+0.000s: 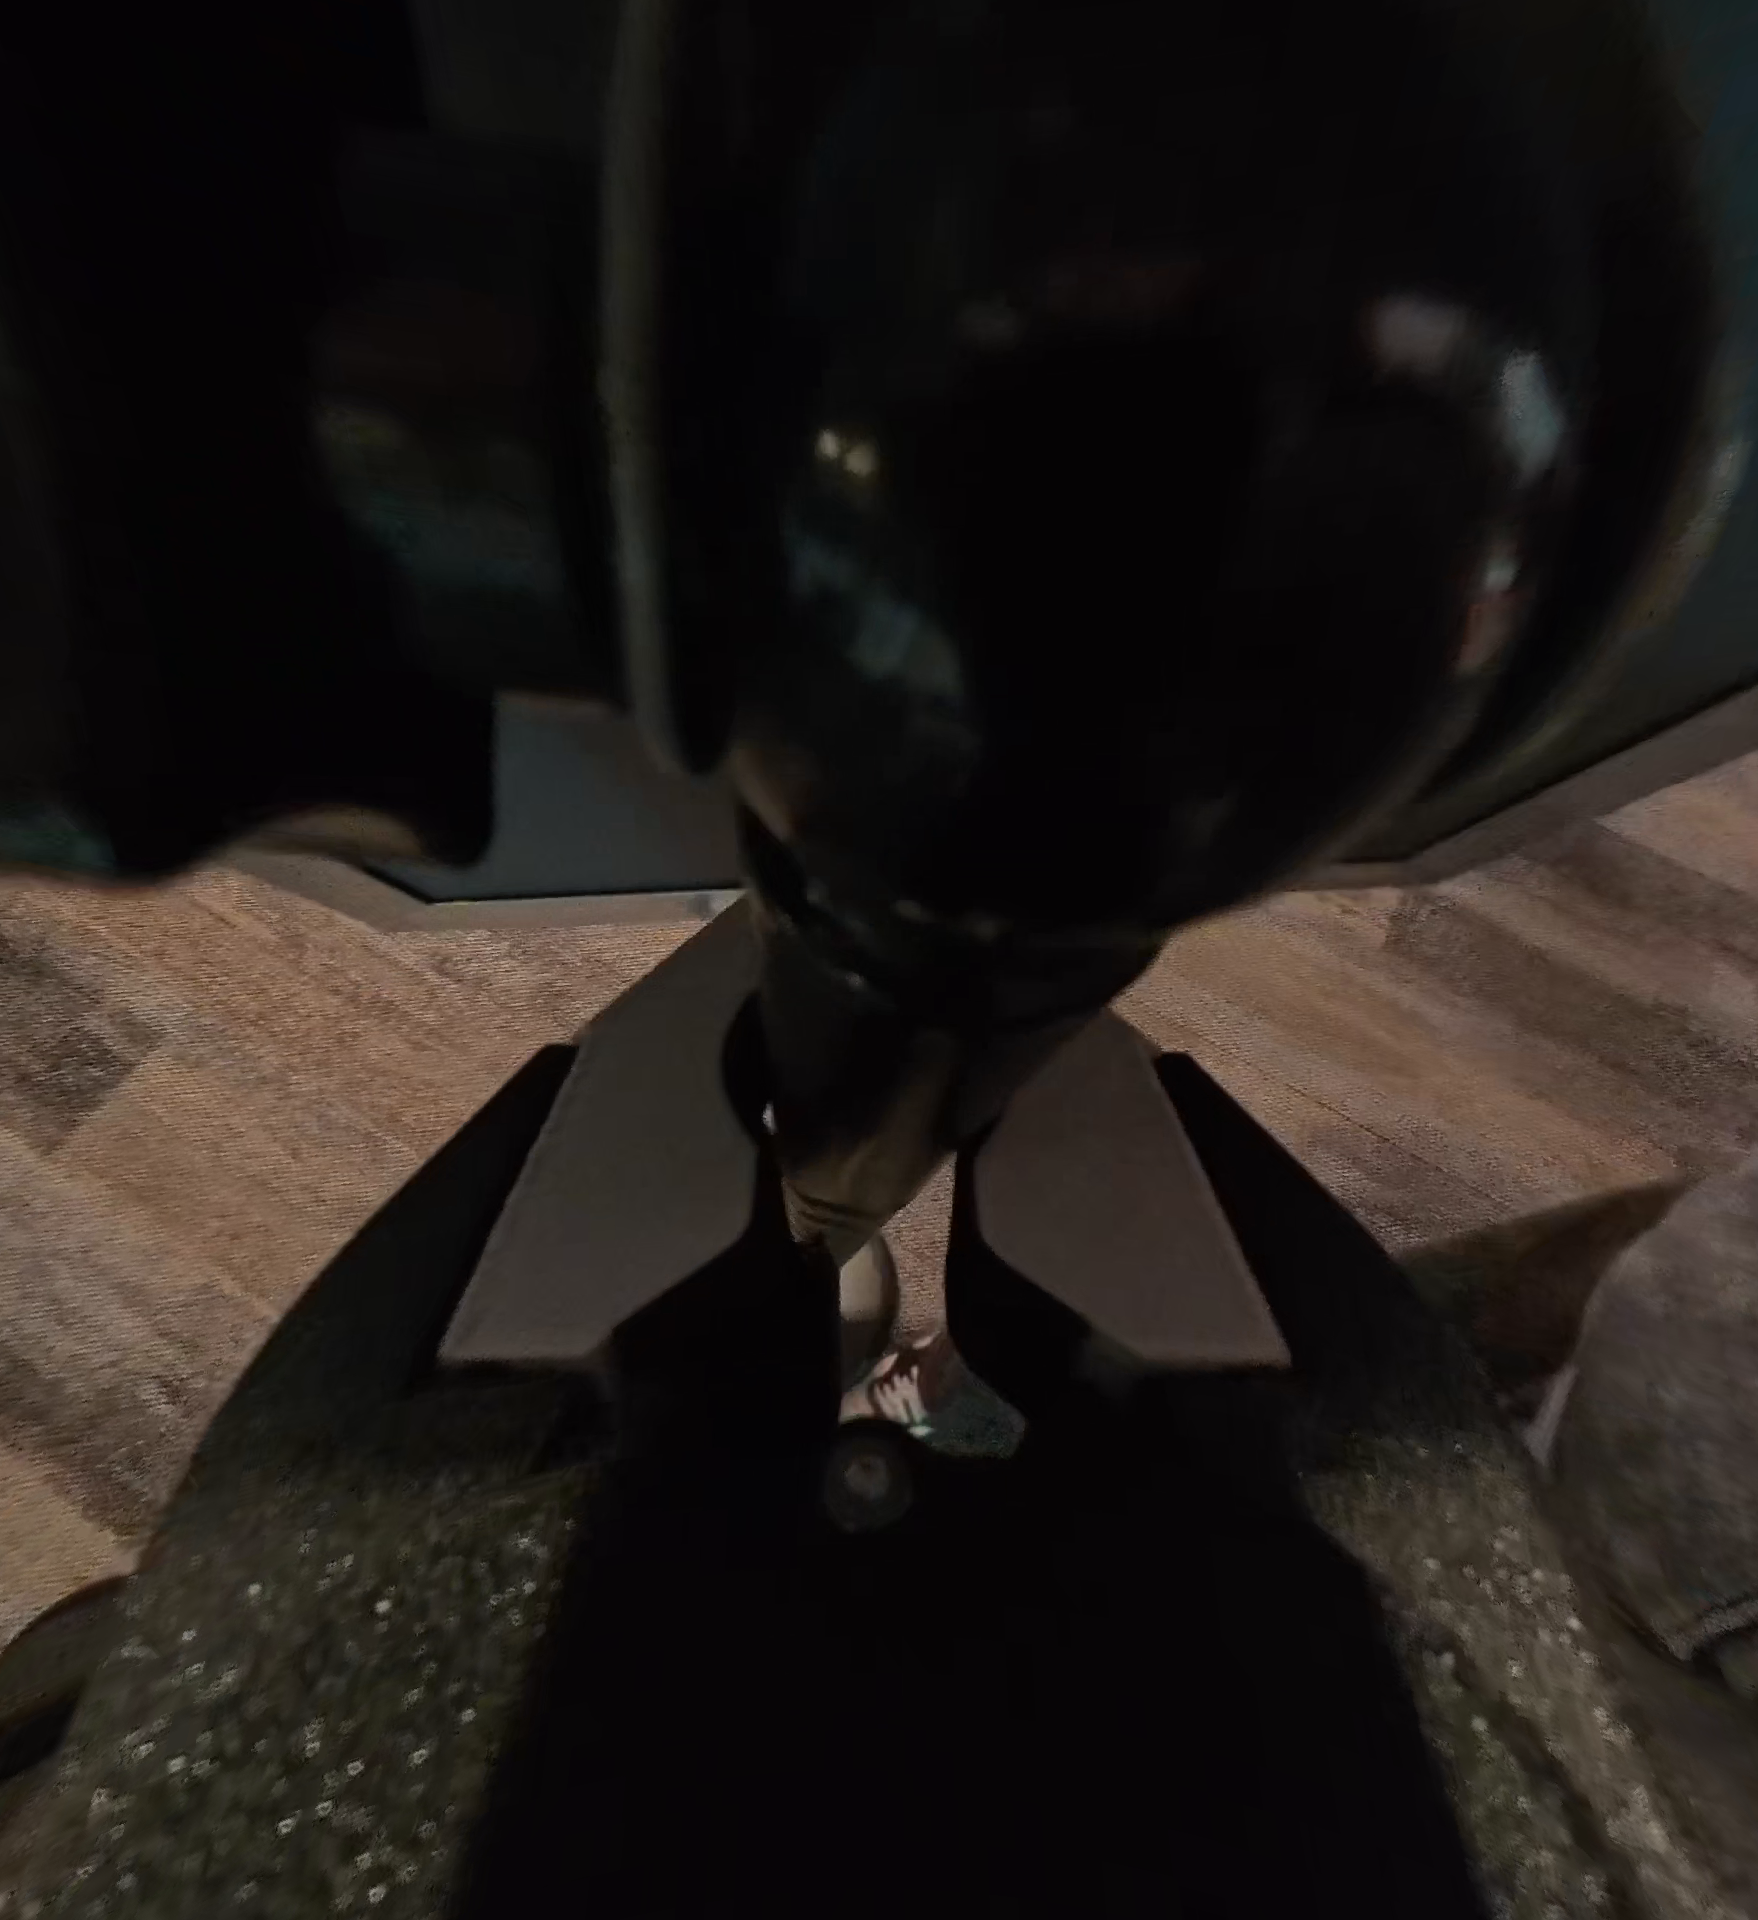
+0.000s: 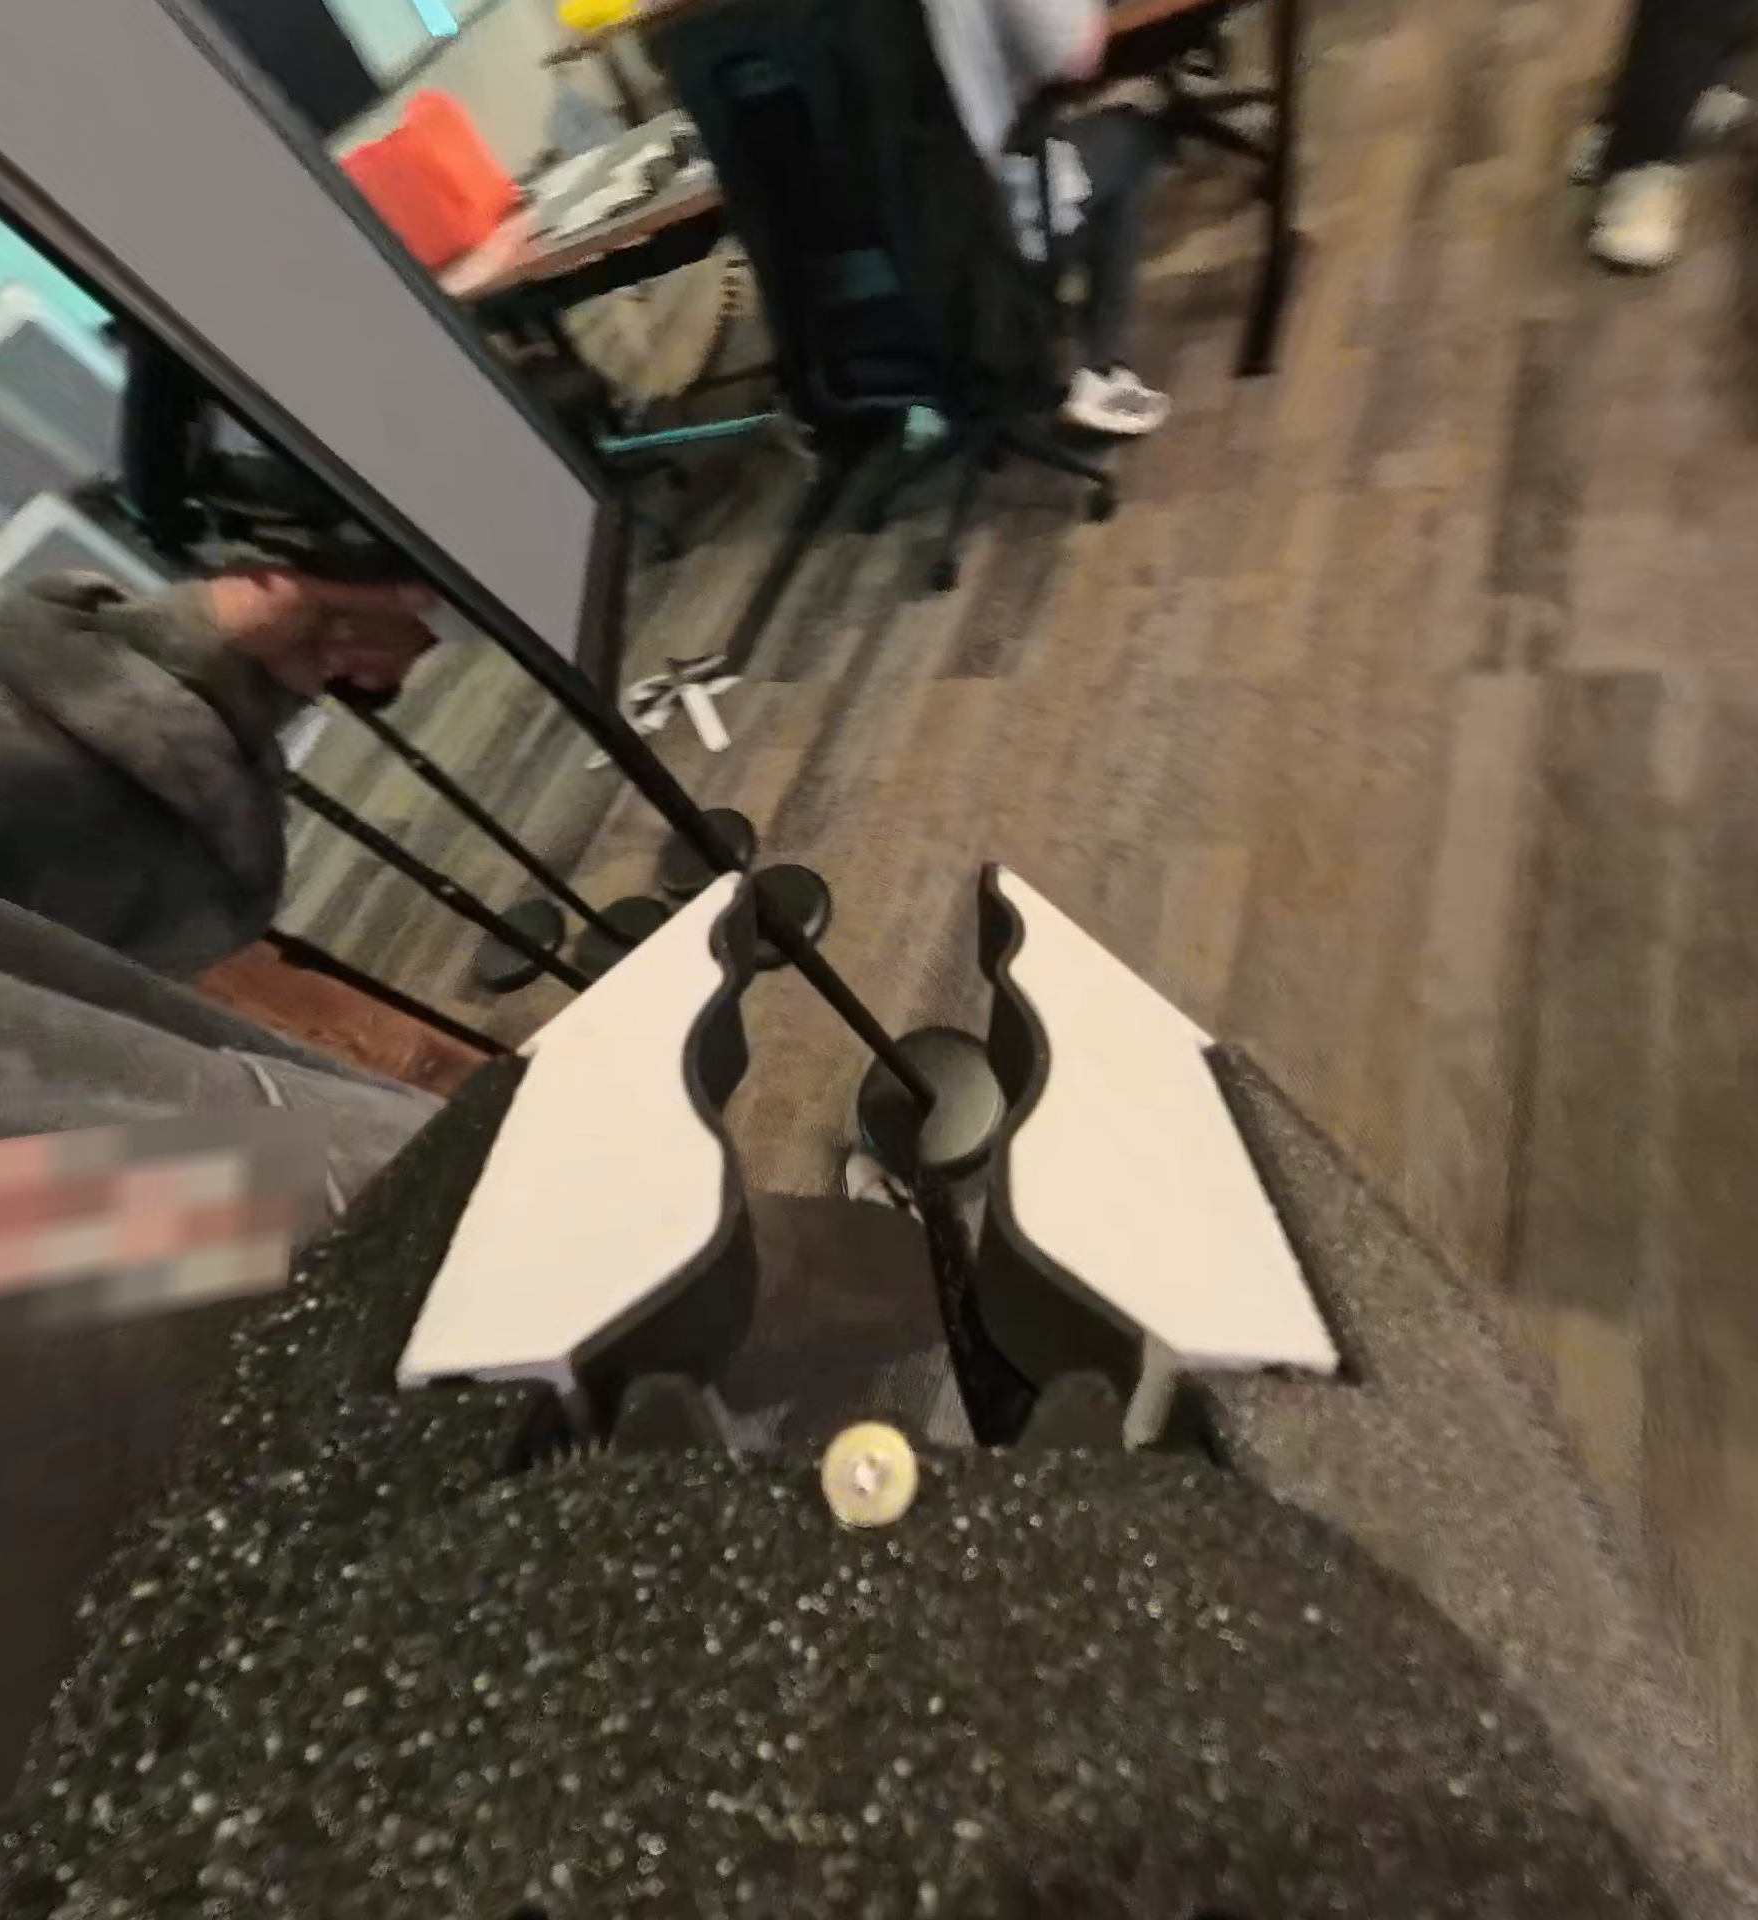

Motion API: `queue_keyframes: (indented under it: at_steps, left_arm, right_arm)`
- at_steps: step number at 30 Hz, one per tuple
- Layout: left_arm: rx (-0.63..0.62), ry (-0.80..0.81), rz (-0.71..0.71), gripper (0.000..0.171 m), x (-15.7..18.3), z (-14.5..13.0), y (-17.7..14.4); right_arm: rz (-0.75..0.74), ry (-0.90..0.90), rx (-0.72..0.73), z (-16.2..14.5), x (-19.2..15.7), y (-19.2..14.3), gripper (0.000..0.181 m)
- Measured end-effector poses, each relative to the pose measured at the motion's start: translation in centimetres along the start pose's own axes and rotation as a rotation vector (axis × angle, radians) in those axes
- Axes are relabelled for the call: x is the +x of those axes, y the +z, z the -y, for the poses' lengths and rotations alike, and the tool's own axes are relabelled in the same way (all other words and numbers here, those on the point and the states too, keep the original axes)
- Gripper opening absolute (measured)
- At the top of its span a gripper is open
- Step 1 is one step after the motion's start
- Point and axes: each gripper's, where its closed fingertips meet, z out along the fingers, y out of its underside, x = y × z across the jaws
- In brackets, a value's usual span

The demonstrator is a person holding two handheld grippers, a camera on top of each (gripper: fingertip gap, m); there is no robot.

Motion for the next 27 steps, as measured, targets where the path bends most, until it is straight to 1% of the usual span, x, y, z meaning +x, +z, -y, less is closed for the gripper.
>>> queue_keyframes:
  at_steps: [2, 3, 5, 8, 11, 13, 15, 18, 20, 23, 25, 27]
  left_arm:
    - [0.008, -0.008, -0.015, 0.021, 1.8, 0.3, 0.7]
    - [0.016, -0.018, -0.025, 0.021, 2.4, 0.5, 0.9]
    - [0.037, -0.036, -0.057, 0.021, 3.5, 1.0, 1.1]
    - [0.068, -0.044, -0.128, 0.02, 4.5, 2.0, 1.0]
    - [0.106, -0.022, -0.212, 0.02, 6.3, 3.6, 1.0]
    - [0.129, 0.008, -0.28, 0.02, 8.0, 4.7, 1.2]
    - [0.136, 0.056, -0.356, 0.02, 10.2, 5.4, 1.7]
    - [0.119, 0.161, -0.483, 0.02, 14.0, 5.5, 2.8]
    - [0.097, 0.249, -0.569, 0.02, 16.7, 5.1, 3.8]
    - [0.041, 0.4, -0.687, 0.022, 21.2, 3.2, 4.9]
    - [-0.003, 0.498, -0.754, 0.02, 23.7, 1.2, 6.0]
    - [-0.04, 0.576, -0.807, 0.023, 25.5, -1.3, 7.1]
  right_arm:
    - [-0.094, 0.113, 0.004, -4.3, 1.6, -6.8, 0.043]
    - [-0.124, 0.17, 0.016, -6.0, 1.9, -9.9, 0.043]
    - [-0.179, 0.236, 0.044, -8.3, 1.8, -15.1, 0.042]
    - [-0.288, 0.241, 0.066, -10.1, 0.9, -20.9, 0.042]
    - [-0.362, 0.262, 0.134, -10.8, -1.0, -24.5, 0.042]
    - [-0.398, 0.279, 0.175, -11.5, -2.7, -25.6, 0.043]
    - [-0.433, 0.288, 0.202, -12.2, -4.6, -26.1, 0.043]
    - [-0.469, 0.313, 0.228, -13.3, -8.0, -25.7, 0.042]
    - [-0.477, 0.329, 0.24, -14.2, -10.2, -25.0, 0.042]
    - [-0.484, 0.36, 0.223, -16.0, -13.3, -24.1, 0.042]
    - [-0.508, 0.358, 0.213, -17.0, -15.1, -24.1, 0.042]
    - [-0.545, 0.368, 0.207, -18.0, -16.6, -24.7, 0.042]
